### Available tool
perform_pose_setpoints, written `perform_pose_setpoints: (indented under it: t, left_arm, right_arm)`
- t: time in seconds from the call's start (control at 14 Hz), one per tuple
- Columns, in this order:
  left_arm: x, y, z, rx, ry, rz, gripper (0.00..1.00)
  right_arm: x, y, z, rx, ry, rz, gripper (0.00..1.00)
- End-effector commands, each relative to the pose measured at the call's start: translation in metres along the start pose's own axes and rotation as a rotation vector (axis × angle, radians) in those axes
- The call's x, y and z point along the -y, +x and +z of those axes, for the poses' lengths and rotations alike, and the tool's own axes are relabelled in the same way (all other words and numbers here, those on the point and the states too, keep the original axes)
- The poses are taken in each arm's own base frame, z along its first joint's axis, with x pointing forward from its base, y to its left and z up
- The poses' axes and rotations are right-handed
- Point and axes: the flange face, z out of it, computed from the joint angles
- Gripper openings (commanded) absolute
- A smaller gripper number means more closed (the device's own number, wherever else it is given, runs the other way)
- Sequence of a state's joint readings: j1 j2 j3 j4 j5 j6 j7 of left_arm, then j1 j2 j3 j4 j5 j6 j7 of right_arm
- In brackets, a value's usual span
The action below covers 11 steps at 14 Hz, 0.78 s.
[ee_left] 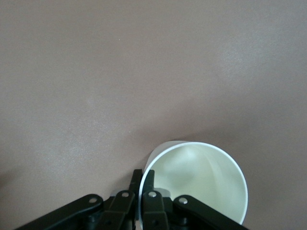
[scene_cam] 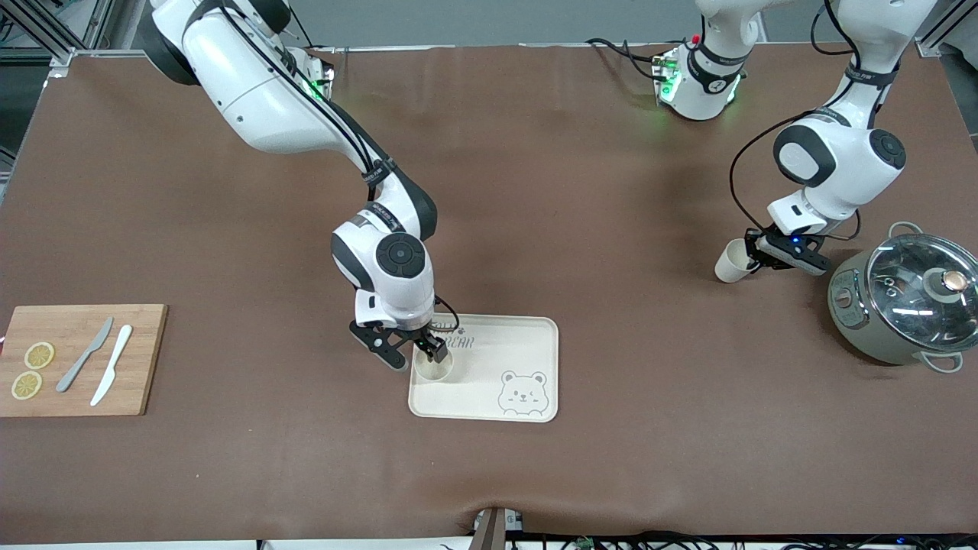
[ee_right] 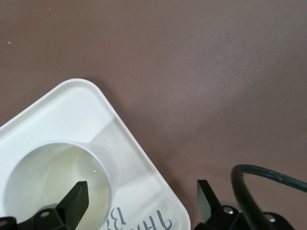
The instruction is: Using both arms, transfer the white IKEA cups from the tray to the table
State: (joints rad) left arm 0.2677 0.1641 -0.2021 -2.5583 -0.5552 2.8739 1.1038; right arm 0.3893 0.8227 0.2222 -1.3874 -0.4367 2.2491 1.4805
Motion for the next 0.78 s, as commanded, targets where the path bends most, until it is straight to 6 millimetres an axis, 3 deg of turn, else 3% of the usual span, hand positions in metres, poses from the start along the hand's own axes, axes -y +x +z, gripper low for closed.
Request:
perform_pose_setpoints:
  t: [0.0,0.07,0.14,0.21,0.36,0.43,0.5,0.71]
  left_arm:
    - [0.0026,-0.0131,0.0073,0.021,0.011,0.023,0.00]
    - [0.0019,-0.0119,0.0074,0.026,0.013,0.044,0.00]
    - [0.0022,-0.0105,0.0069,0.030,0.017,0.064,0.00]
    - [0.0022,-0.0100,0.0063,0.029,0.018,0.067,0.11]
    - [0.0026,-0.0094,0.0059,0.028,0.019,0.067,0.35]
    - [0.0027,-0.0091,0.0053,0.027,0.020,0.066,0.42]
    - [0.0032,-0.0082,0.0043,0.025,0.022,0.066,0.46]
    - [0.0034,-0.0076,0.0030,0.023,0.024,0.067,0.46]
  right_arm:
    - [0.0053,0.0050,0.0003,-0.008,0.016,-0.011,1.00]
    - [0.0052,0.0061,0.0002,-0.008,0.019,-0.010,0.82]
    - [0.0050,0.0074,-0.0007,-0.009,0.020,-0.006,0.72]
    - [0.0049,0.0077,-0.0008,-0.008,0.020,-0.007,0.65]
    - [0.0057,0.0074,-0.0018,-0.008,0.024,-0.007,0.63]
    - [0.0061,0.0077,-0.0025,-0.008,0.025,-0.007,0.62]
    - [0.0064,0.0070,-0.0028,-0.007,0.026,-0.008,0.61]
    - [0.0084,0.0063,-0.0055,-0.008,0.030,-0.008,0.38]
